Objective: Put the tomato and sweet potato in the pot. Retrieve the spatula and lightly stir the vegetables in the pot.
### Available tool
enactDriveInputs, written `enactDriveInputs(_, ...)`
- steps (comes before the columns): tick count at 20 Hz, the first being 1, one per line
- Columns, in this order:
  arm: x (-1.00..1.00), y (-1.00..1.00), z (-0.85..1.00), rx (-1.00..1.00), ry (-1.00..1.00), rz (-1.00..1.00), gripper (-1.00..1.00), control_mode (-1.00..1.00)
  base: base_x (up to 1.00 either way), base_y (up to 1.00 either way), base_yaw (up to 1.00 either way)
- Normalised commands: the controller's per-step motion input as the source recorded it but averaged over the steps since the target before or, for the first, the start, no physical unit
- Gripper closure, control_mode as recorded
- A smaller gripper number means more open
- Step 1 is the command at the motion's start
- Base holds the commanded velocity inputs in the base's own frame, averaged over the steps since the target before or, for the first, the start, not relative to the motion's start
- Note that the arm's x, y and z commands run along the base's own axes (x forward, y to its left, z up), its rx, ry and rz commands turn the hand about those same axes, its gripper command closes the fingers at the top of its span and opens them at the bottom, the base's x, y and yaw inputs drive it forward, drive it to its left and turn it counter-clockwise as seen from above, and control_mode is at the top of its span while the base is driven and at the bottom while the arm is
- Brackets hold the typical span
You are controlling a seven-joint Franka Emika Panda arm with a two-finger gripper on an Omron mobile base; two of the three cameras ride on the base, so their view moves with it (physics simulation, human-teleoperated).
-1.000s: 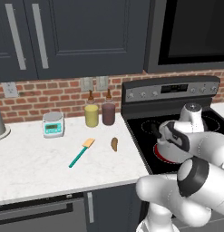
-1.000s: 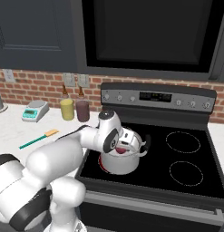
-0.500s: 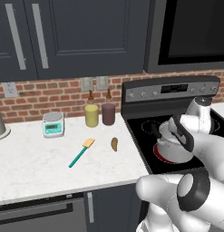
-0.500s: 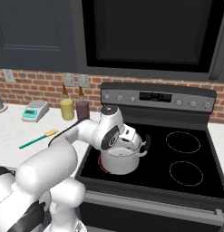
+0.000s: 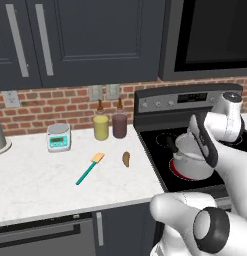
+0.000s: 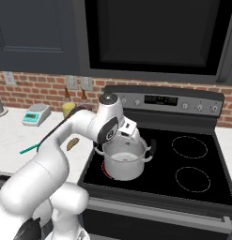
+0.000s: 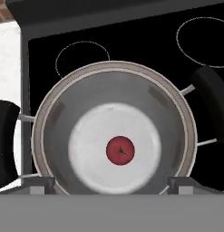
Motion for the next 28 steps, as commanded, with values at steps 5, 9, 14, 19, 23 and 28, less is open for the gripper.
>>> enactDriveInputs(5, -0.5, 0.96, 0.26, -0.01, 0.0, 0.0, -1.0, -1.0, 0.0, 0.0, 0.0)
enactDriveInputs(9, -0.4, 1.0, 0.13, -0.05, 0.01, 0.0, -1.0, -1.0, 0.0, 0.0, 0.0)
enactDriveInputs(14, -0.16, 1.0, 0.11, -0.05, 0.06, 0.0, -1.0, -1.0, 0.0, 0.0, 0.0)
enactDriveInputs(19, 0.0, 1.0, 0.11, -0.02, 0.06, 0.0, -1.0, -1.0, 0.0, 0.0, 0.0)
enactDriveInputs(23, 0.04, 0.97, 0.02, -0.01, 0.03, 0.0, -1.0, -1.0, 0.0, 0.0, 0.0)
enactDriveInputs(28, 0.22, 0.81, 0.0, 0.0, 0.02, 0.0, -1.0, -1.0, 0.0, 0.0, 0.0)
